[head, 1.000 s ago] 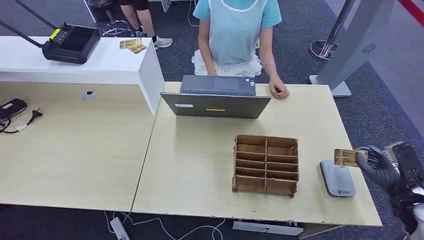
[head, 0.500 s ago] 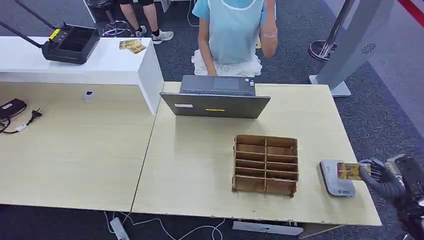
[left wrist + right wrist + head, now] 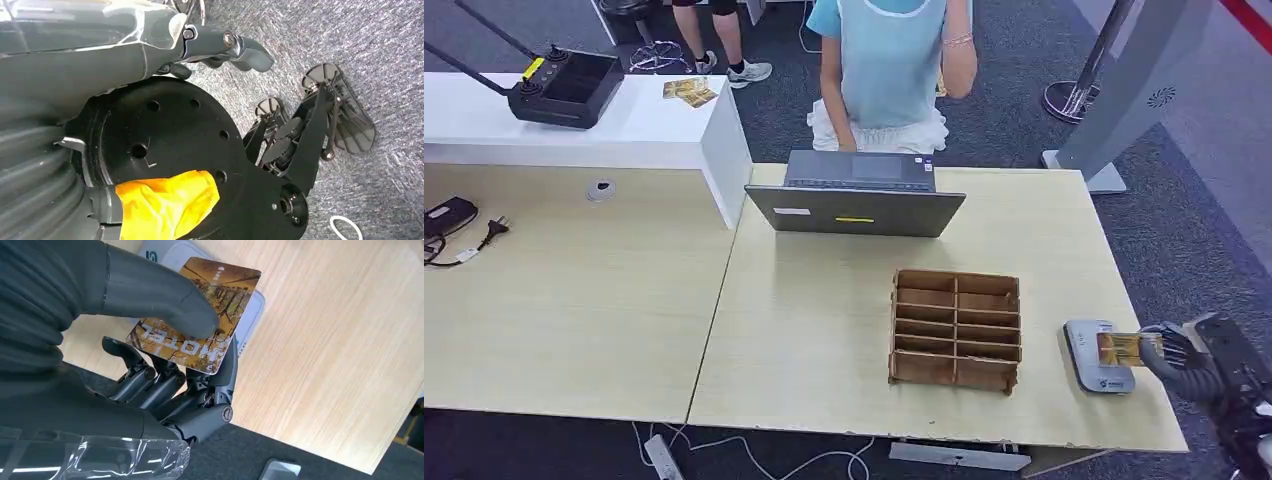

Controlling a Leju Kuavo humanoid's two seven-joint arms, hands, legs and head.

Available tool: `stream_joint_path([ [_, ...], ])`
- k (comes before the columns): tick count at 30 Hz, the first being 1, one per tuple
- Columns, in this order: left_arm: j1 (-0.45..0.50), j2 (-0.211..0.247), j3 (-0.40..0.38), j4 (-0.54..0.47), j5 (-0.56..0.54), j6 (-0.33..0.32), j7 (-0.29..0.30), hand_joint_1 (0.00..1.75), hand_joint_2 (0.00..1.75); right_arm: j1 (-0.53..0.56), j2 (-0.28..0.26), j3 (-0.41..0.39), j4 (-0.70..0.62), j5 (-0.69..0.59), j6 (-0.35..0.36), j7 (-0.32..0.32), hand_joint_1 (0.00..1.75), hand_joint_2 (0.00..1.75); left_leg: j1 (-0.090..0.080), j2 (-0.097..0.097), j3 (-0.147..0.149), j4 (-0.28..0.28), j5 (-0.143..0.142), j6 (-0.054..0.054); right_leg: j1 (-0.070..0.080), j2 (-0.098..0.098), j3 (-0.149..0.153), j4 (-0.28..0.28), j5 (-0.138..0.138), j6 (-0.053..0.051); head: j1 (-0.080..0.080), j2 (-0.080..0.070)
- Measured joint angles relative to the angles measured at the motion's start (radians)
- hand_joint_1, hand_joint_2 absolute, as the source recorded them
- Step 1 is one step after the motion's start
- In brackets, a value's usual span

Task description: Pass the card to the sensor for recognition and then transmit it.

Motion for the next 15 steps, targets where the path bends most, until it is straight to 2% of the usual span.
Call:
stream_joint_path([
  [10, 0.000, 0.000, 0.000, 0.000, 0.000, 0.000, 0.000, 0.00, 1.75, 0.000, 0.000, 0.004, 0.000, 0.013, -0.010, 0.003, 1.75, 1.75, 0.000, 0.000, 0.000, 0.000, 0.000, 0.000, 0.000, 0.000, 0.000, 0.000, 0.000, 0.000, 0.000, 0.000],
  [15, 0.000, 0.000, 0.000, 0.000, 0.000, 0.000, 0.000, 0.00, 1.75, -0.004, 0.003, 0.005, 0.000, 0.049, -0.050, 0.024, 1.75, 1.75, 0.000, 0.000, 0.000, 0.000, 0.000, 0.000, 0.000, 0.000, 0.000, 0.000, 0.000, 0.000, 0.000, 0.000],
])
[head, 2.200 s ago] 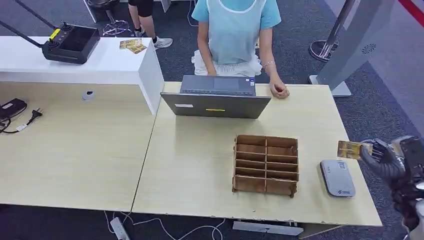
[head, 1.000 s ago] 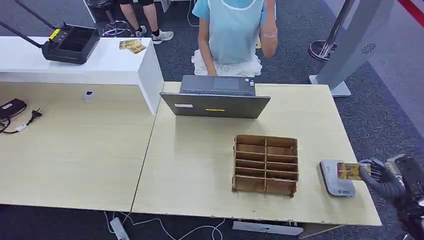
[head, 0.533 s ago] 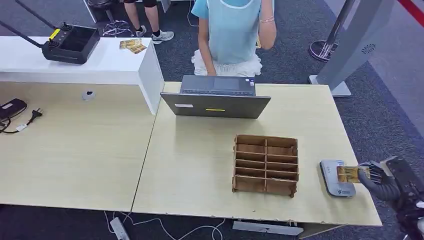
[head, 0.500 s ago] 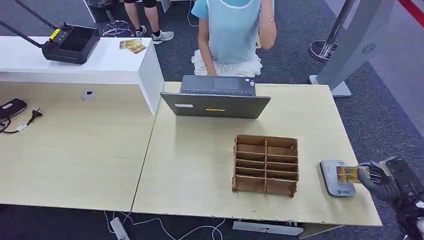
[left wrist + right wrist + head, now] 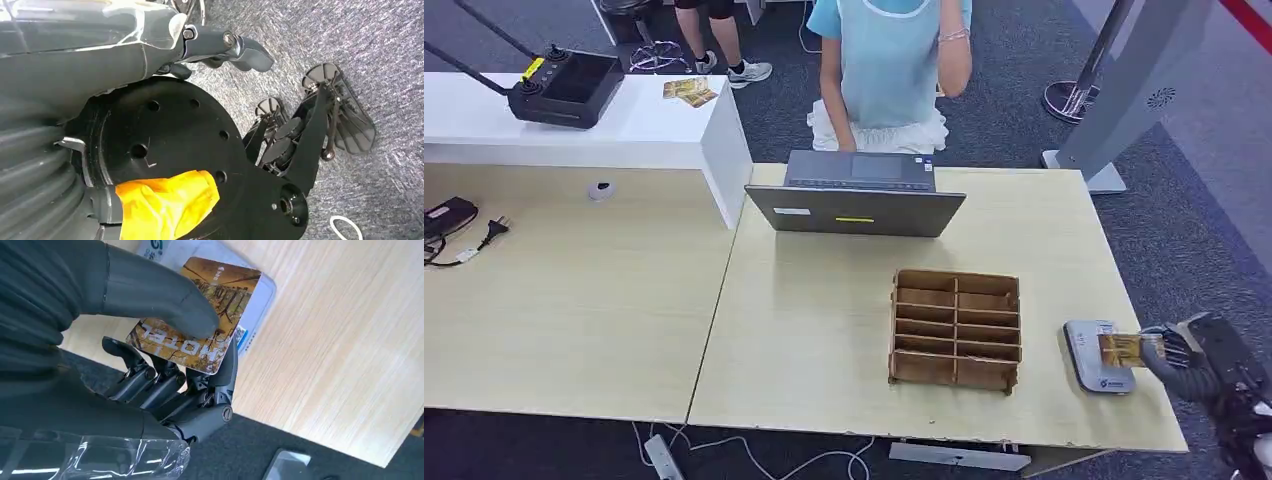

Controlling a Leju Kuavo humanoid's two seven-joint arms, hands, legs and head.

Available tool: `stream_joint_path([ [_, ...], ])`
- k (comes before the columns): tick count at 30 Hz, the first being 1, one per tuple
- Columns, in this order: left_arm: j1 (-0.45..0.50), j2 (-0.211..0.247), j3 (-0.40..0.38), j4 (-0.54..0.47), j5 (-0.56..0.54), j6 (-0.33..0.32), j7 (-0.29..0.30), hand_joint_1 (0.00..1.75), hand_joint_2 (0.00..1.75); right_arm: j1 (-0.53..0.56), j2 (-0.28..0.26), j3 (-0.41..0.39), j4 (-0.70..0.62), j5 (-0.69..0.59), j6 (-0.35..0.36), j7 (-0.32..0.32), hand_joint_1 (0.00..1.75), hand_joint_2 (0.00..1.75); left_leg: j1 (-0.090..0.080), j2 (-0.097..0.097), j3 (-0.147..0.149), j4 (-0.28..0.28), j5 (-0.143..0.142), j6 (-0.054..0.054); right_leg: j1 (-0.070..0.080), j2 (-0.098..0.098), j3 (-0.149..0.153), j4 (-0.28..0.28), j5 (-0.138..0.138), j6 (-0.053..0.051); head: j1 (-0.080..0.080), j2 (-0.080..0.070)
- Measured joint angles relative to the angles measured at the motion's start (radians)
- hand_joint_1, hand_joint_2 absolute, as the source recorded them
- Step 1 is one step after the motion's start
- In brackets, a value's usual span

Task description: Pass the card to the sensor for recognition and then transmit it.

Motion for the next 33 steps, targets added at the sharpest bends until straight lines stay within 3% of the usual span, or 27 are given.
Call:
stream_joint_path([
  [23, -0.002, 0.000, 0.002, 0.000, -0.009, -0.001, 0.008, 0.00, 1.75, -0.034, 0.039, 0.010, 0.064, 0.078, -0.037, 0.014, 1.75, 1.75, 0.000, 0.000, 0.000, 0.000, 0.000, 0.000, 0.000, -0.001, 0.000, 0.000, 0.000, 0.000, 0.000, 0.000],
  [33, -0.002, 0.000, 0.002, 0.000, -0.013, -0.002, 0.008, 0.00, 1.75, -0.033, 0.044, 0.010, 0.071, 0.026, 0.010, 0.011, 1.75, 1.75, 0.000, 0.000, 0.000, 0.000, 0.000, 0.000, 0.000, 0.000, 0.000, 0.000, 0.000, 0.000, 0.000, 0.000],
])
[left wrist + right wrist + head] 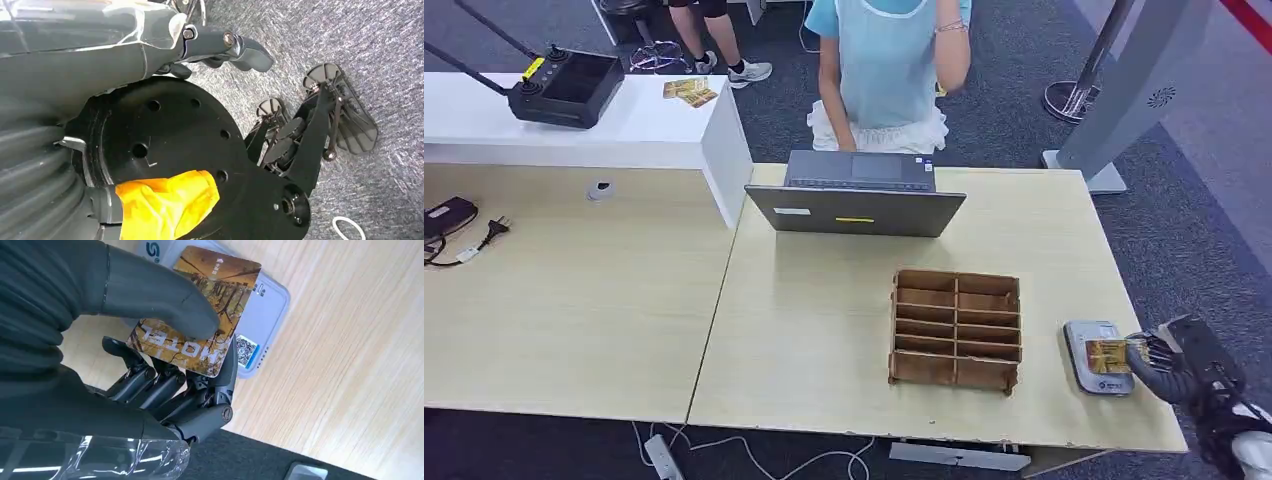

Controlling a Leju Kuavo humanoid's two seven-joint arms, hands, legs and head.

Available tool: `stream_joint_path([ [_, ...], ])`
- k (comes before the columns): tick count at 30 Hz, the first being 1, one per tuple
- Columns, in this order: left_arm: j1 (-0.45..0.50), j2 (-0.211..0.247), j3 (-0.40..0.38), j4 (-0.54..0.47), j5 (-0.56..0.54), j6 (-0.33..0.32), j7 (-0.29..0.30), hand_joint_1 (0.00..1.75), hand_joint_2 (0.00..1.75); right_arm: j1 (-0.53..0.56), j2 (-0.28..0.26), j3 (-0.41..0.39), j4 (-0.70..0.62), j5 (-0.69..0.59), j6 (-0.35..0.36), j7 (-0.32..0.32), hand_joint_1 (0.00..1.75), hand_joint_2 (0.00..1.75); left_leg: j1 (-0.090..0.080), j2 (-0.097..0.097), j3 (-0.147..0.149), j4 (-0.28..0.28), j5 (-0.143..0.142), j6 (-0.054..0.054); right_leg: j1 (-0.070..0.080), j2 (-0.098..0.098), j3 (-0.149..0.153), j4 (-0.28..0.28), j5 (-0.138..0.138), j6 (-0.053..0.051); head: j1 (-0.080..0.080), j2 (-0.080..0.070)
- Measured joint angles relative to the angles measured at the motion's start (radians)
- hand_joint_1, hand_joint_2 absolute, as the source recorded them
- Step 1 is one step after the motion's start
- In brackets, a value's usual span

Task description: Pass the card to the sensor for recognition and then transmit it.

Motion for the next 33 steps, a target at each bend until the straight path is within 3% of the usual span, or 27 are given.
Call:
stream_joint_path([
  [14, 0.000, 0.000, 0.000, 0.000, -0.005, 0.000, 0.000, 0.00, 1.75, 0.000, 0.000, 0.000, 0.000, 0.013, -0.009, 0.008, 1.75, 1.75, 0.000, 0.000, 0.000, 0.000, 0.000, 0.000, 0.000, 0.000, 0.000, 0.000, 0.000, 0.000, 0.000, 0.000],
  [22, -0.001, 0.000, 0.000, 0.000, -0.009, 0.004, 0.012, 0.00, 1.75, -0.026, 0.010, 0.032, 0.018, 0.206, -0.156, 0.061, 1.75, 1.75, 0.000, 0.000, 0.000, 0.000, 0.000, 0.000, 0.000, 0.000, 0.000, 0.000, 0.000, 0.000, 0.000, 0.000],
  [33, -0.002, 0.000, 0.000, 0.000, -0.015, 0.013, 0.025, 0.00, 1.75, -0.068, 0.031, 0.062, 0.049, 0.358, -0.231, 0.095, 1.75, 1.75, 0.000, 0.000, 0.000, 0.000, 0.000, 0.000, 0.000, 0.000, 0.001, 0.000, 0.000, 0.000, 0.000, 0.000],
])
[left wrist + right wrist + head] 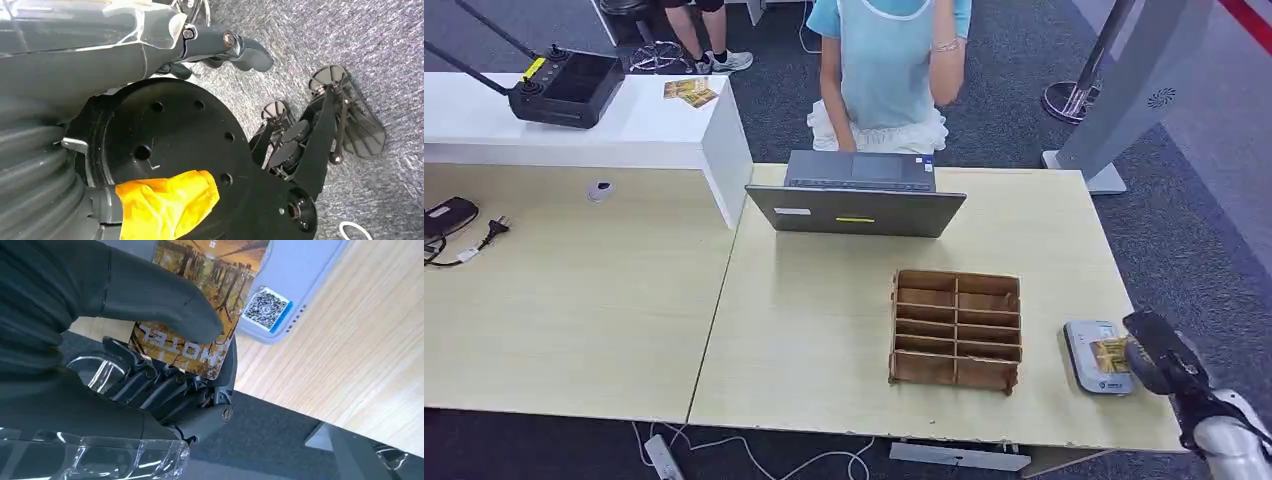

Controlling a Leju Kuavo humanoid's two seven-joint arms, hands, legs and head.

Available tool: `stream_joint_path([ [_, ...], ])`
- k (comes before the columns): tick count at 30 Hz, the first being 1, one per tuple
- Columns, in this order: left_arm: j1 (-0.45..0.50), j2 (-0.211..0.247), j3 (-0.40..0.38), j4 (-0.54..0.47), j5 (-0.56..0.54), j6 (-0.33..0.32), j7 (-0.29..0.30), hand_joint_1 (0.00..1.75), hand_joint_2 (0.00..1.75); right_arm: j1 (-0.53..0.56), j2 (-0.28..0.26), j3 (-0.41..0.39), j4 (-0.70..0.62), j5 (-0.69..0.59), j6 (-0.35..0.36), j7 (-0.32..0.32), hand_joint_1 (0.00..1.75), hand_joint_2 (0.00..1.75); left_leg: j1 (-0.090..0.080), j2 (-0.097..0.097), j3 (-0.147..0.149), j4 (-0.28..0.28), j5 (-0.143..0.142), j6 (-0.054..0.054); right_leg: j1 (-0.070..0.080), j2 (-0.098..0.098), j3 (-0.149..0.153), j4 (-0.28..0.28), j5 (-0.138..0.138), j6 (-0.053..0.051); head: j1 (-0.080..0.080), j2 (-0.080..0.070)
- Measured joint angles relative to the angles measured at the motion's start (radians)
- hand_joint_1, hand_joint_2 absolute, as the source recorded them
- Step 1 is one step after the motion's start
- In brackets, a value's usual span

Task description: Pass the card to the sensor for recognition and then transmit it.

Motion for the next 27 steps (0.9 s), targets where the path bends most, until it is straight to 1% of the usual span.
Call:
stream_joint_path([
  [10, 0.001, 0.000, 0.000, 0.000, -0.001, 0.000, 0.003, 0.00, 1.75, -0.008, 0.006, 0.003, 0.011, 0.017, -0.004, 0.001, 1.75, 1.75, 0.000, 0.000, 0.000, 0.000, 0.000, 0.000, 0.000, 0.000, 0.000, 0.000, 0.000, 0.000, 0.000, 0.000],
  [16, 0.001, -0.001, 0.010, 0.000, 0.001, 0.000, 0.003, 0.00, 1.75, -0.008, 0.013, -0.004, 0.006, 0.015, -0.016, -0.017, 1.75, 1.75, 0.000, 0.000, 0.001, 0.000, 0.000, 0.000, 0.000, 0.000, 0.000, 0.000, 0.000, 0.000, 0.000, 0.000],
  [21, 0.001, -0.001, 0.014, 0.000, 0.001, 0.000, 0.003, 0.00, 1.75, -0.008, 0.016, -0.005, 0.003, 0.015, -0.016, -0.019, 1.75, 1.75, 0.000, 0.000, 0.001, 0.000, 0.000, 0.000, 0.000, 0.000, 0.000, 0.000, 0.000, 0.000, 0.000, 0.000],
  [24, 0.001, -0.001, 0.016, 0.000, 0.002, 0.000, 0.003, 0.00, 1.75, -0.007, 0.020, -0.010, -0.001, -0.003, -0.012, -0.040, 1.75, 1.75, 0.000, 0.000, 0.000, 0.000, 0.000, 0.000, 0.000, 0.000, 0.000, 0.000, 0.000, 0.000, 0.000, 0.000],
  [26, 0.001, -0.001, 0.016, 0.000, 0.002, -0.002, 0.003, 0.00, 1.75, -0.007, 0.026, -0.029, -0.020, -0.031, 0.003, -0.063, 1.75, 1.75, 0.000, 0.000, 0.001, 0.000, 0.000, 0.000, 0.000, 0.000, 0.000, 0.000, 0.000, 0.000, 0.000, 0.000],
  [27, 0.001, -0.001, 0.016, 0.000, 0.003, -0.002, 0.003, 0.00, 1.75, -0.007, 0.028, -0.037, -0.031, -0.038, 0.005, -0.064, 1.75, 1.75, 0.000, 0.000, 0.001, 0.000, 0.000, 0.000, 0.000, 0.000, 0.000, 0.000, 0.000, 0.000, 0.000, 0.000],
])
